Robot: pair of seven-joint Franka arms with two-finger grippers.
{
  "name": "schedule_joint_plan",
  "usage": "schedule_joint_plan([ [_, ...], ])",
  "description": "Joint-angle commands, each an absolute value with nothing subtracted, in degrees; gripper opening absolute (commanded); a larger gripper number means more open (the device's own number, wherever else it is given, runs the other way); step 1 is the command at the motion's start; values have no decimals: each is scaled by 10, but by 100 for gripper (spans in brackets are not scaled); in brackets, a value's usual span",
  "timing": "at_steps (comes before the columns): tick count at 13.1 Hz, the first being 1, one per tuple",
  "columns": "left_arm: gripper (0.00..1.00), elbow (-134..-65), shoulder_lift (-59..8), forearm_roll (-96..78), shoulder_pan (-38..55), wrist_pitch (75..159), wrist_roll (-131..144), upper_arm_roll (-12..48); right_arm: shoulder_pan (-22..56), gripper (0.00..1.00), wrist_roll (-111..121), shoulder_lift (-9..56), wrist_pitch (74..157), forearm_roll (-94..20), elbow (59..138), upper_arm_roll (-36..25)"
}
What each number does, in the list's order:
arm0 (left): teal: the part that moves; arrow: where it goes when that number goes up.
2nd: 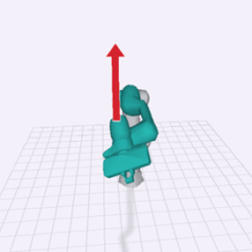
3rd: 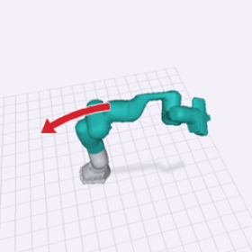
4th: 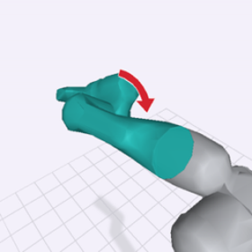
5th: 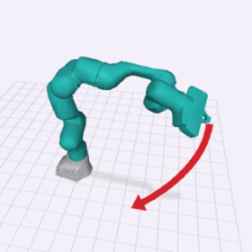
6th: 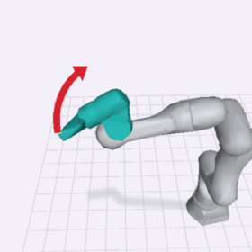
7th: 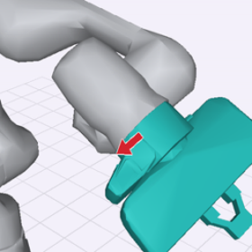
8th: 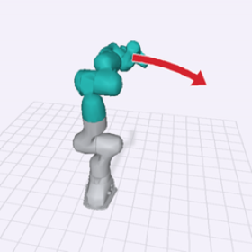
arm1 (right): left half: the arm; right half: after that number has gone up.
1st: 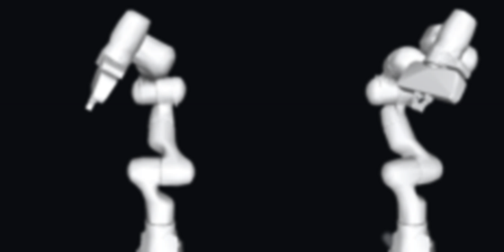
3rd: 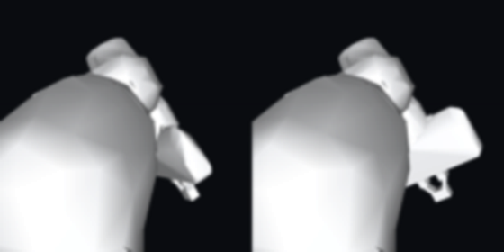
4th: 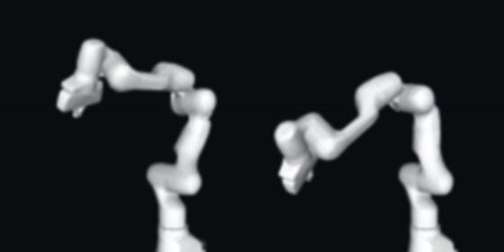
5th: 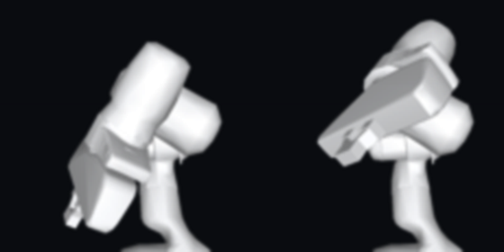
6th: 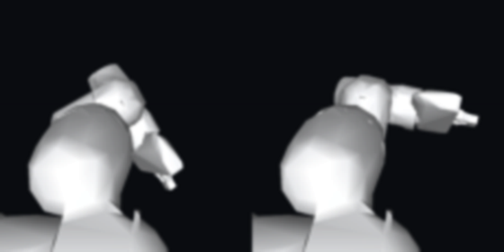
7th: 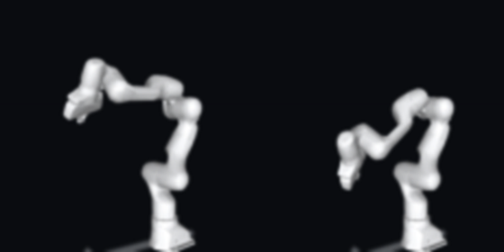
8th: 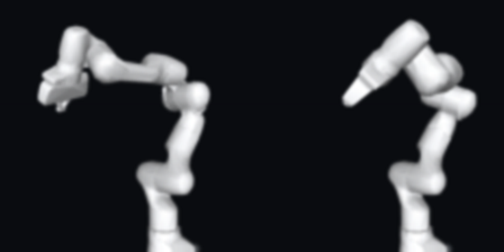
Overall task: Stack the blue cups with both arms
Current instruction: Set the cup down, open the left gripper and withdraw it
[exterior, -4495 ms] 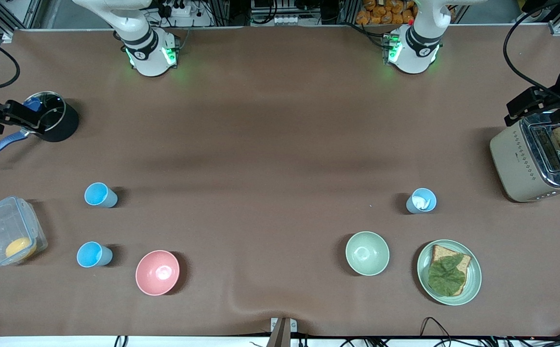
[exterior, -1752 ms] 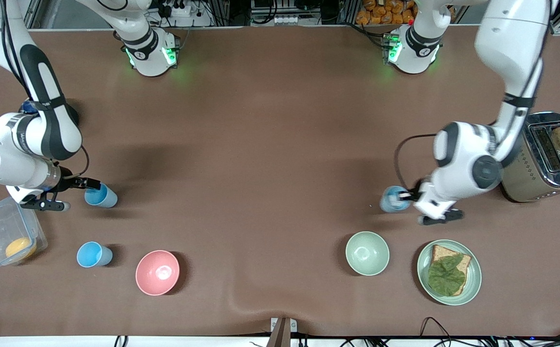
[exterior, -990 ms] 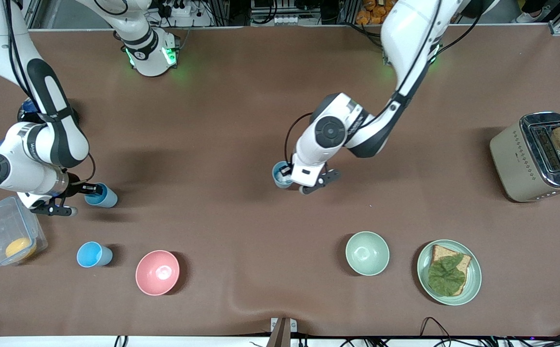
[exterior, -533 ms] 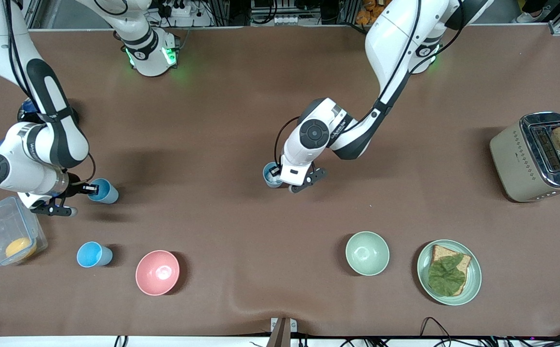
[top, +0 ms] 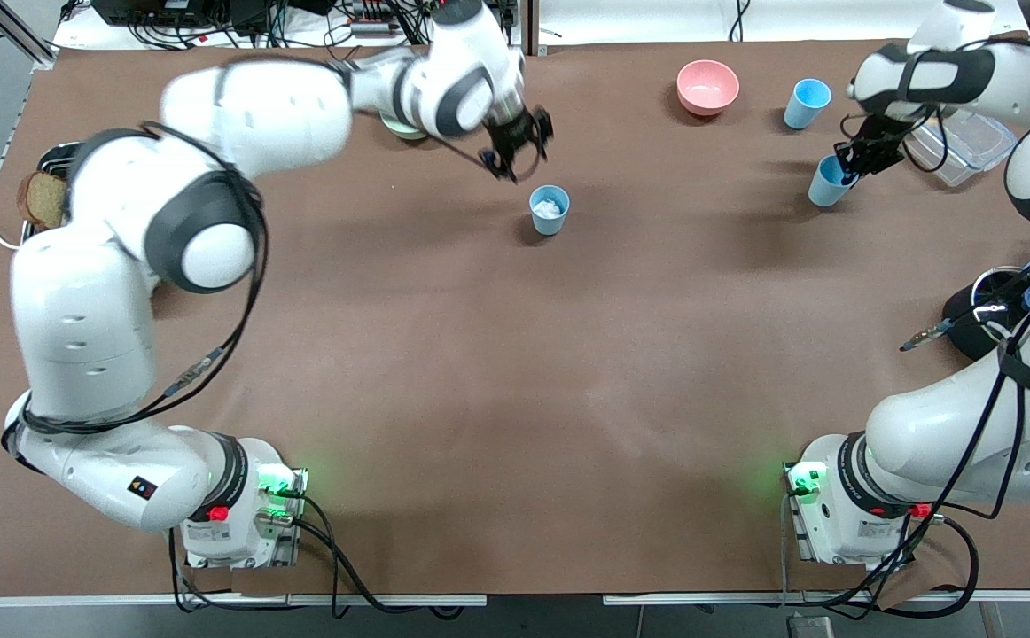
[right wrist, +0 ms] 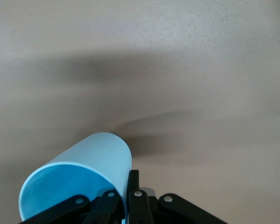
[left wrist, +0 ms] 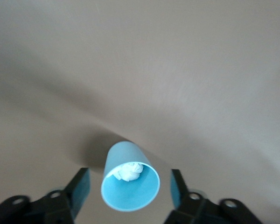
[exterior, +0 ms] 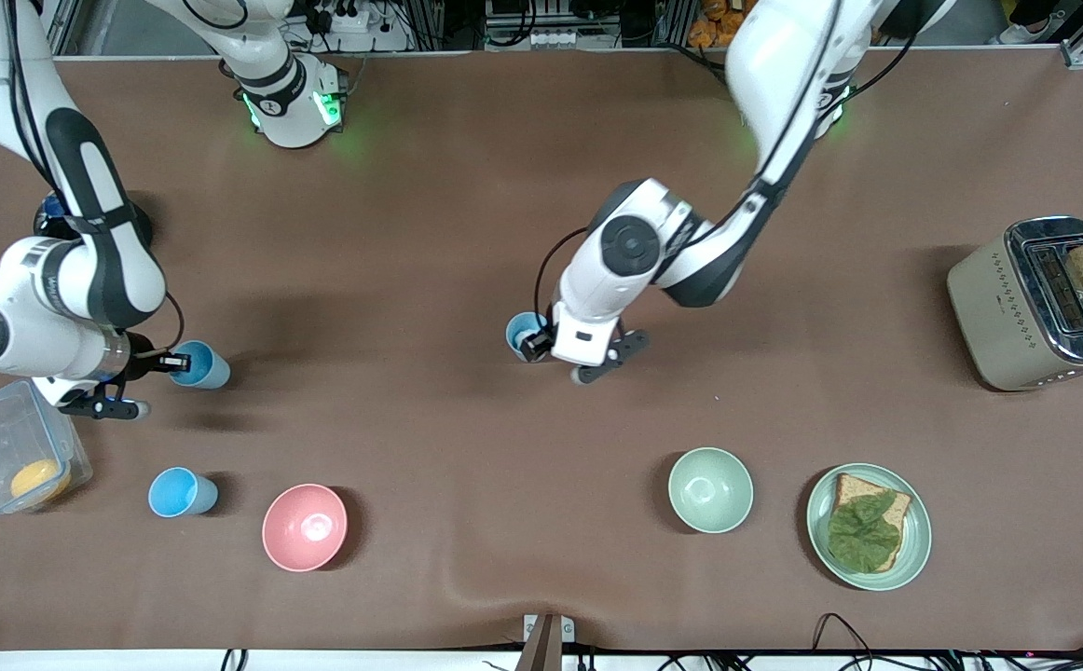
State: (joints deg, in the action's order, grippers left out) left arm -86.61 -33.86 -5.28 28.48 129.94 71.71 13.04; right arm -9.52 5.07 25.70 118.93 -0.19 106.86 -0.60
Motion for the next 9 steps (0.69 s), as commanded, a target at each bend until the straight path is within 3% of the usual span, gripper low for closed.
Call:
schedule_joint_plan([
  [1,100,-889,-237,-38,220,1208,682,131,-95,0,47,239,1073,-20,1001,-1],
  [4,100,-891,-177,-40,123,1116,486,135,-59,0,8,230,998,-77,968,-1],
  [9,100,-896,-110,-38,15,1021,300,133,88,0,-229,220,1008,-131,948,-1],
])
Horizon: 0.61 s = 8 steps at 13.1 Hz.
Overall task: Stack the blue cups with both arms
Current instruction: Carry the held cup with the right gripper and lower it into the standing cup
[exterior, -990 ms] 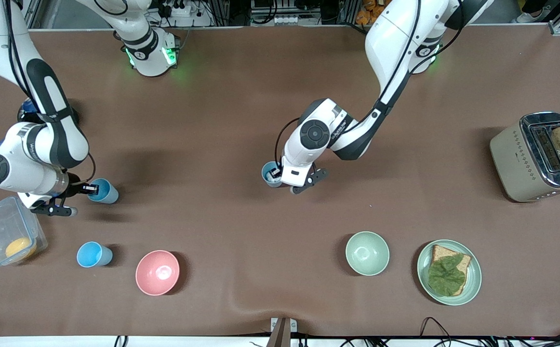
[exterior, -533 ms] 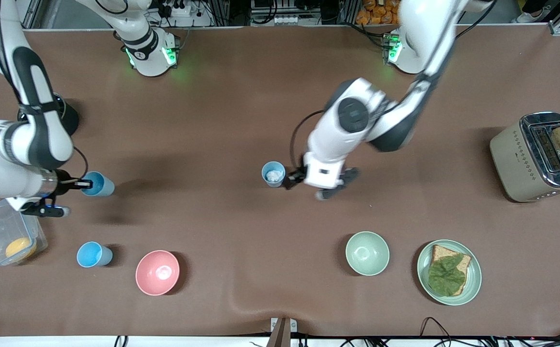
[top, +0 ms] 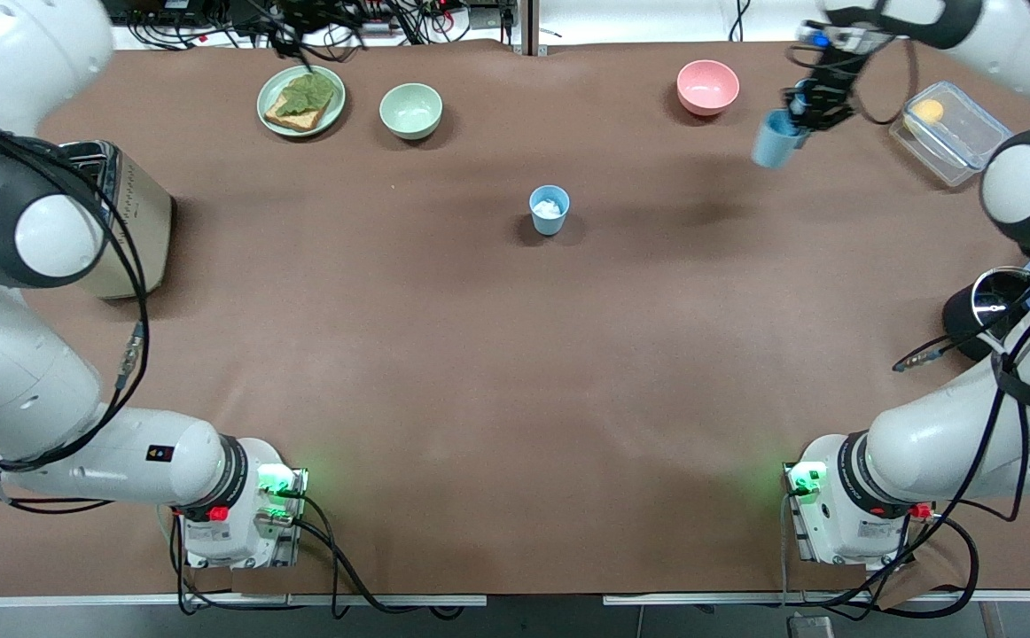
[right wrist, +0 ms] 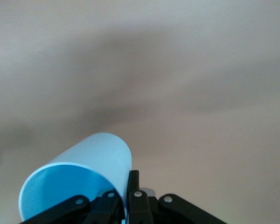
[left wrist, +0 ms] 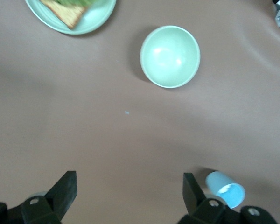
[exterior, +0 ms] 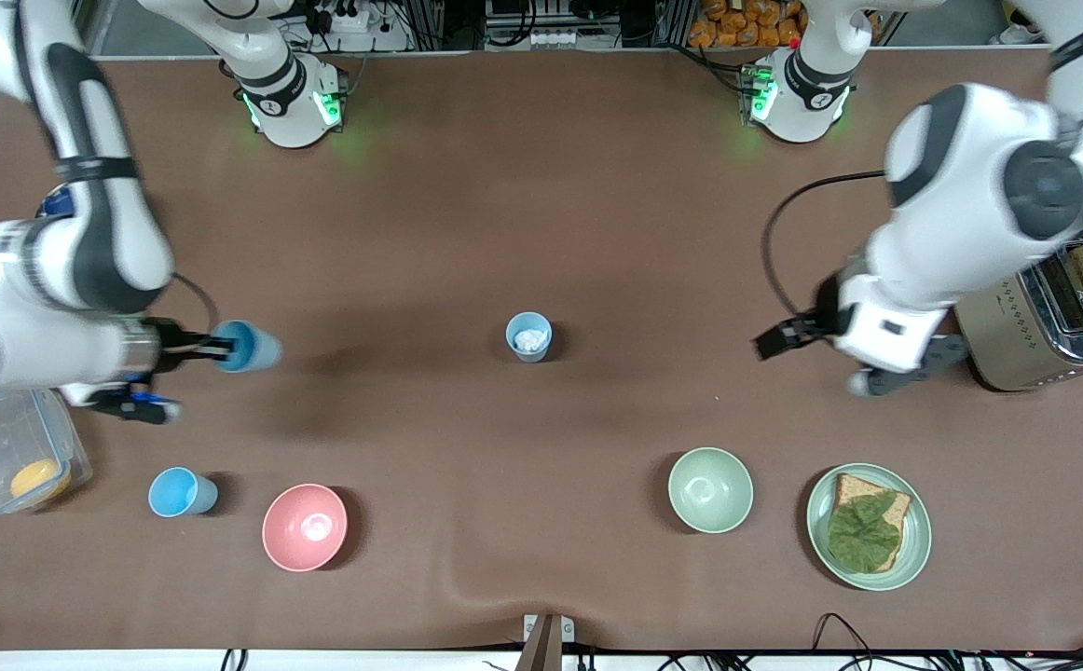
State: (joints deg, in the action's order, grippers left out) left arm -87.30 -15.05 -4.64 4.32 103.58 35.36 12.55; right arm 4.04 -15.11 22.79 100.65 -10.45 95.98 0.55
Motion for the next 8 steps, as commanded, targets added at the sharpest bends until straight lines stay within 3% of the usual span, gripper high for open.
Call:
schedule_joint_plan([
  [1,100,-896,-100,-37,-6,1011,273,134,114,0,-276,220,1014,-141,934,-1],
  [3,100,-896,-72,-37,-18,979,243,130,169,0,-350,221,1025,-142,912,-1],
  [8,100,-889,-28,16,-30,933,241,136,294,0,-518,255,1156,-134,903,-3],
])
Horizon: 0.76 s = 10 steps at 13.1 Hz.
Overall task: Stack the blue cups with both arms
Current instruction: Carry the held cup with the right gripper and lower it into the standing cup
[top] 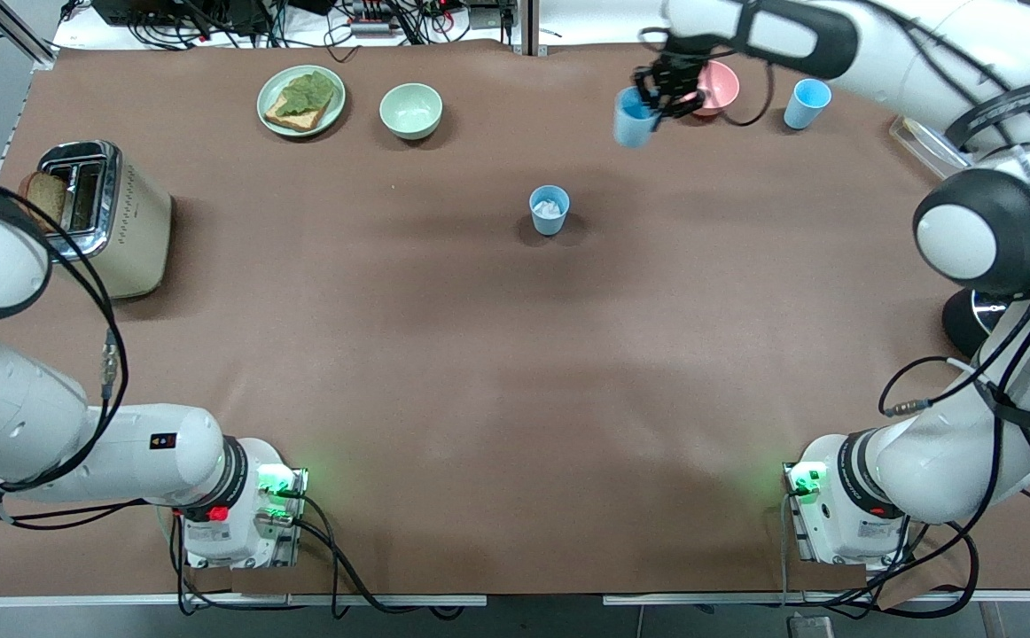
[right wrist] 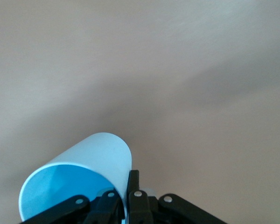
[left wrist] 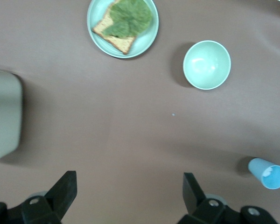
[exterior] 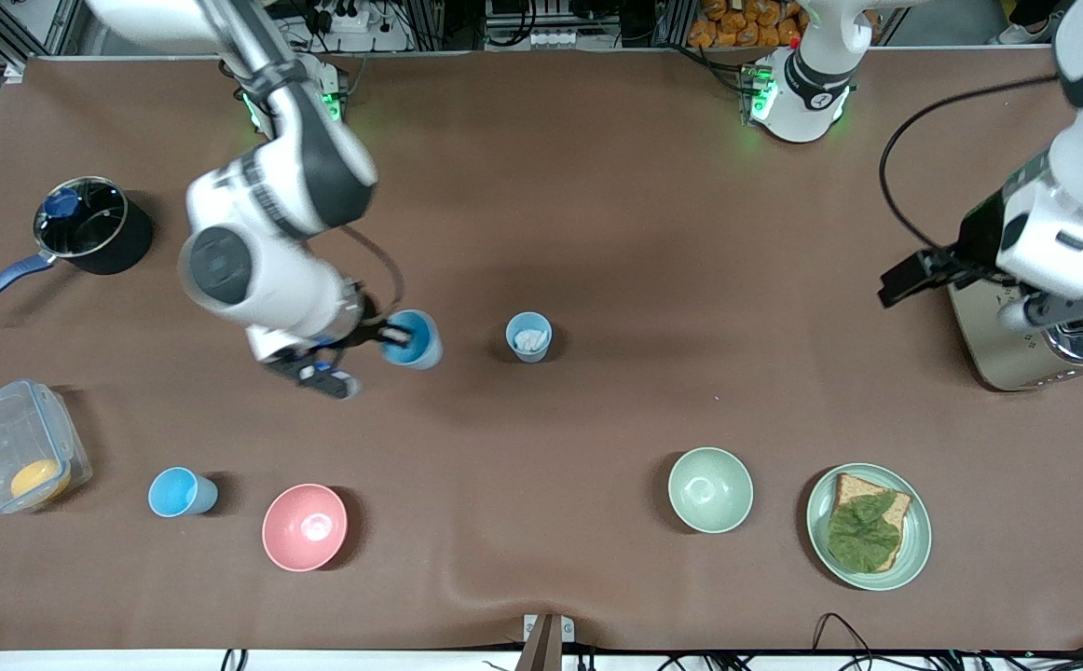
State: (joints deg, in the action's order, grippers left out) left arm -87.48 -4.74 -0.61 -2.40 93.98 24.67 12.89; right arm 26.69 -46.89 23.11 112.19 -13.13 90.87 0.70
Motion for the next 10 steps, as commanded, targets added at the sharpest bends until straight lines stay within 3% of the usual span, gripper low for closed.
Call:
schedule_joint_plan([
  [1,100,-889,-27,16,-30,930,240,134,310,0,-544,269,1173,-134,903,-3],
  [10,100,-904,3,15,-47,894,191,127,386,0,-671,333,1247,-134,902,-4],
])
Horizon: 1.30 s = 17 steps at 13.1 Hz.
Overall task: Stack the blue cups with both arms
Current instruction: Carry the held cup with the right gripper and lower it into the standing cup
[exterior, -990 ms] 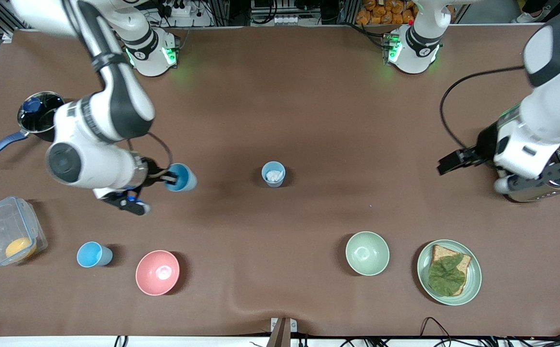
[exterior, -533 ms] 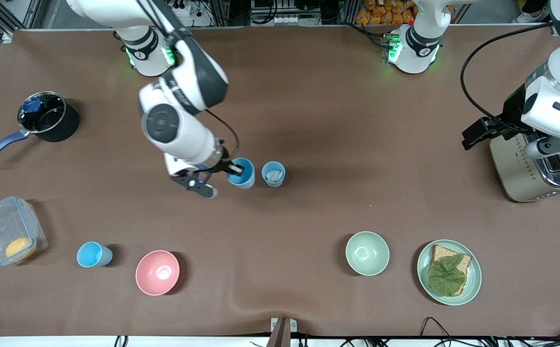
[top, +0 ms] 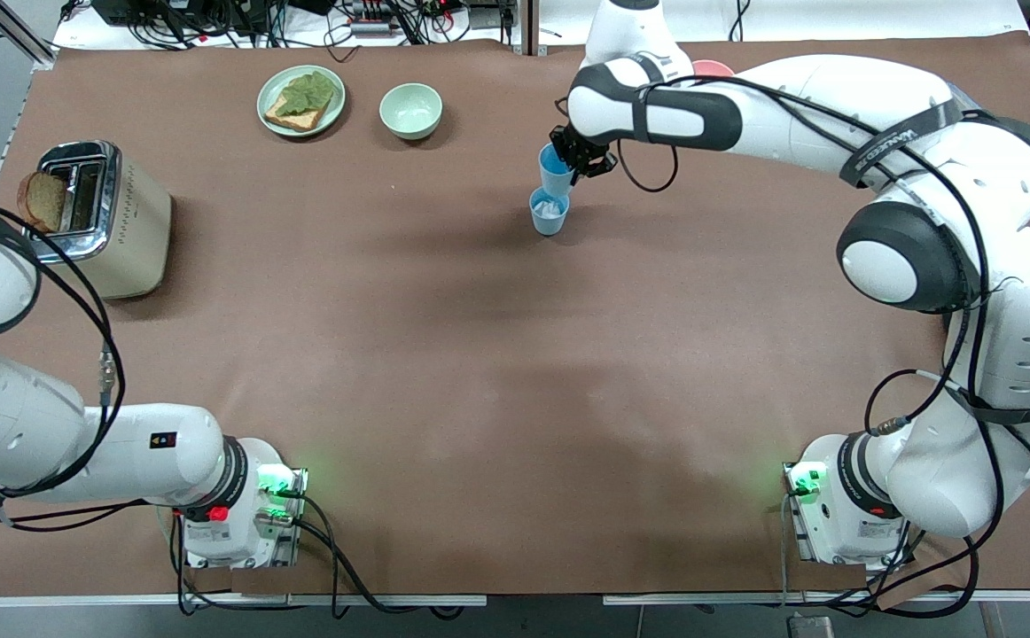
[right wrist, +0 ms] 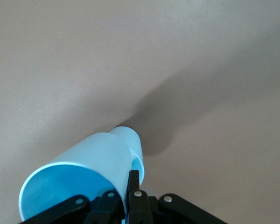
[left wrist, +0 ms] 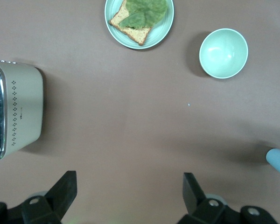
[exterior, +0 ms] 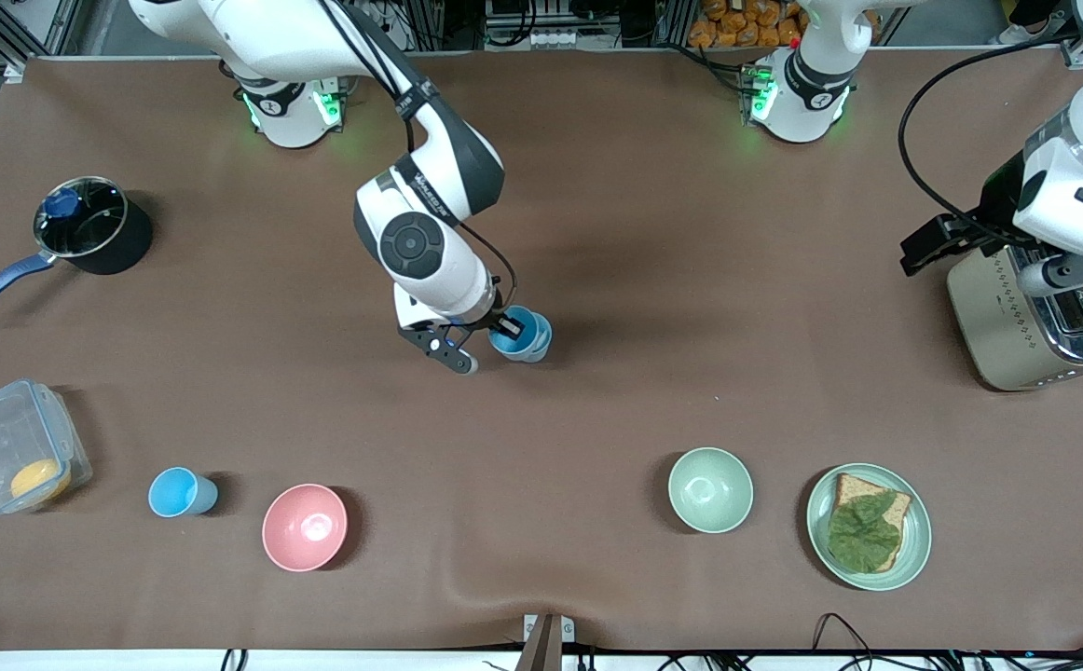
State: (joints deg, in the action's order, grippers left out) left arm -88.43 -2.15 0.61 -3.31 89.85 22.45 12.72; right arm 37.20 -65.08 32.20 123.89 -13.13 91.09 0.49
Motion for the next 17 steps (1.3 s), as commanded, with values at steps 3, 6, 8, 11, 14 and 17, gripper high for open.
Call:
schedule_joint_plan([
  [3,100,-908,11,15,-47,892,171,107,388,0,-676,328,1240,-134,903,-3],
  [6,100,-909,13,15,-50,875,170,107,388,0,-676,326,1239,-134,903,-4],
  [8,100,-909,13,15,-51,872,170,107,388,0,-677,323,1223,-134,902,-4],
  [11,100,-913,13,15,-51,873,170,107,397,0,-683,324,1217,-133,902,-4],
  [14,100,-916,13,15,-50,873,170,107,405,0,-697,331,1223,-129,903,-4],
  [17,100,-915,13,14,-47,873,170,106,405,0,-697,331,1223,-128,903,-4],
])
